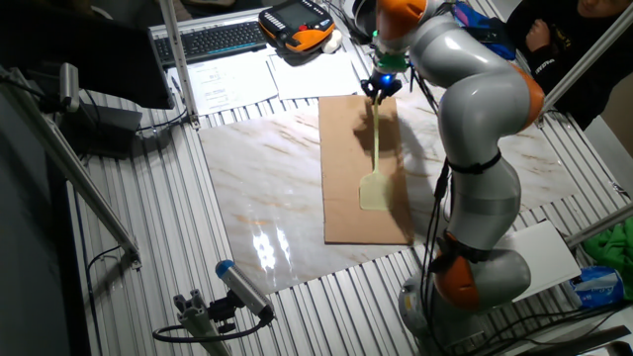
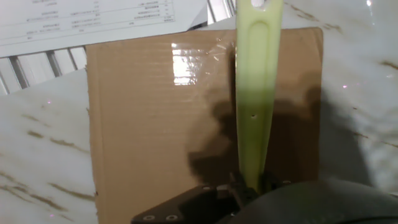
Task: Swat with a flyswatter
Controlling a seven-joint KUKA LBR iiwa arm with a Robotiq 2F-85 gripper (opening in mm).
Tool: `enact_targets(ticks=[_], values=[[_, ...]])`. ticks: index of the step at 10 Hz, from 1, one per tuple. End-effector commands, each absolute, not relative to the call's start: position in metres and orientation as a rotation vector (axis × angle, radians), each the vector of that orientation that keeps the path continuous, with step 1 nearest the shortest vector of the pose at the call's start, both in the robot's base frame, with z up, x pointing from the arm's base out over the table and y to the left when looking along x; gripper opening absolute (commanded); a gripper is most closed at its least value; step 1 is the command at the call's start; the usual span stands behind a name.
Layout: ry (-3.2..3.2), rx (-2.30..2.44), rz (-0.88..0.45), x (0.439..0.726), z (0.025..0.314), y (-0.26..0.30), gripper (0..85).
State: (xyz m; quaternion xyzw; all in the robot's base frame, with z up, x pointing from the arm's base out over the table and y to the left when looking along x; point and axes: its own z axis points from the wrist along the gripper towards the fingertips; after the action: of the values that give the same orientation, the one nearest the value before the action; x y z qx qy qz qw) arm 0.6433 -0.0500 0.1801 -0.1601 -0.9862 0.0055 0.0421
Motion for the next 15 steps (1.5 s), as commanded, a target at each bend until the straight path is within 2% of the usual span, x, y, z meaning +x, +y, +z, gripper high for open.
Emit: enact_targets(ticks=[1, 5, 9, 15], values=[[-3.008, -0.499, 0.0, 0.641, 0.184, -0.051, 0.0], [-2.996, -0.509, -0.039, 0.642, 0.19, -0.061, 0.0], [-3.068, -0.566, 0.014, 0.648, 0.181, -0.061, 0.0], [-3.16, -0.699, 0.026, 0.667, 0.151, -0.06, 0.0]])
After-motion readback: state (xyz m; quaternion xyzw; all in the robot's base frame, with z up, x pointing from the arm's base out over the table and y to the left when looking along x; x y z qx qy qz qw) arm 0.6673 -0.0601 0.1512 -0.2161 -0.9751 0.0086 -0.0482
